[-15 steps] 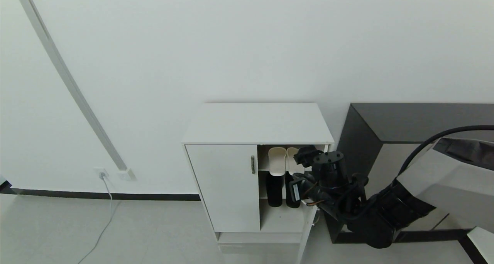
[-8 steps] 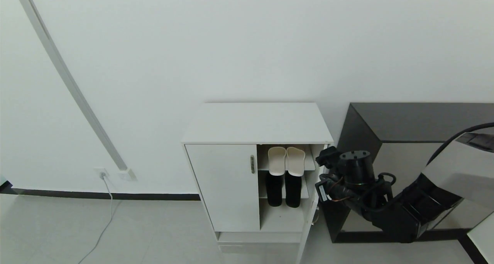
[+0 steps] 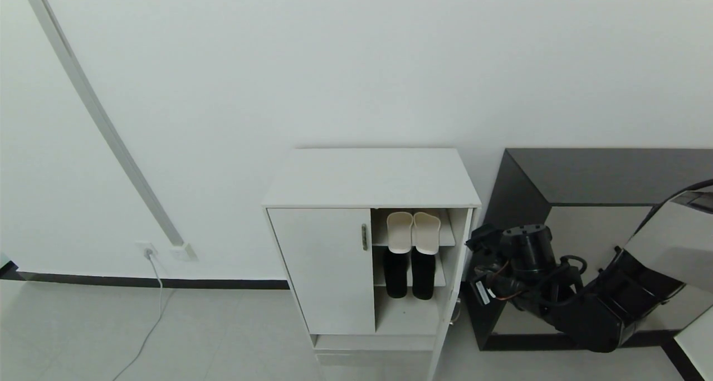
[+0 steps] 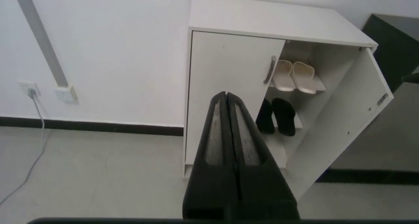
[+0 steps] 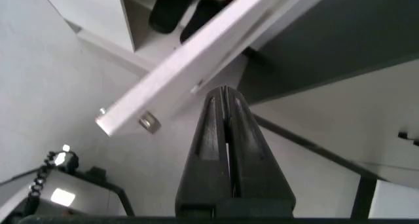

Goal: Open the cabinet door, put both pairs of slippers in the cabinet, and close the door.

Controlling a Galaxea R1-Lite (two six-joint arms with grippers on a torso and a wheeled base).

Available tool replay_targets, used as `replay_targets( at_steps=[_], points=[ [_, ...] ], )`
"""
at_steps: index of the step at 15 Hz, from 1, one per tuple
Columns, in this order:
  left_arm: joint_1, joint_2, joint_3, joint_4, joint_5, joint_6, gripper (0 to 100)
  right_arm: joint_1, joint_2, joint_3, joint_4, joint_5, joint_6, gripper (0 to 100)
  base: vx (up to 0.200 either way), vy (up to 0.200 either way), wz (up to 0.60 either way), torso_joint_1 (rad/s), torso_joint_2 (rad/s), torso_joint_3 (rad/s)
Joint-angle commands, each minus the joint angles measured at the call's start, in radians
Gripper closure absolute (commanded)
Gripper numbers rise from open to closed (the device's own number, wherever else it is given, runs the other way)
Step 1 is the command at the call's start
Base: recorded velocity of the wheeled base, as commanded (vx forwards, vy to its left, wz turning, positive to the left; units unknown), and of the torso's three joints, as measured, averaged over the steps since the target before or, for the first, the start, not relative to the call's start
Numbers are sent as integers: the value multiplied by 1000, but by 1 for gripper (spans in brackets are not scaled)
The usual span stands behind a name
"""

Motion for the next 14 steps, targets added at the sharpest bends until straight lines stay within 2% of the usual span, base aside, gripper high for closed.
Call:
replay_targets(
  at_steps=[1,6,10,14],
  points=[
    [0,0,0,0,0,0,100,0,38,4,4,2,-1,100,0,0,0,0,0,0],
    [0,0,0,0,0,0,100,26,152,-73,-39,39,15,100,0,0,0,0,0,0],
    [0,0,0,0,0,0,100,80,230,-208,-102,67,176,100,0,0,0,0,0,0],
    [0,1,0,0,0,0,100,81,195,-163,-223,139,205,100,0,0,0,0,0,0]
  ],
)
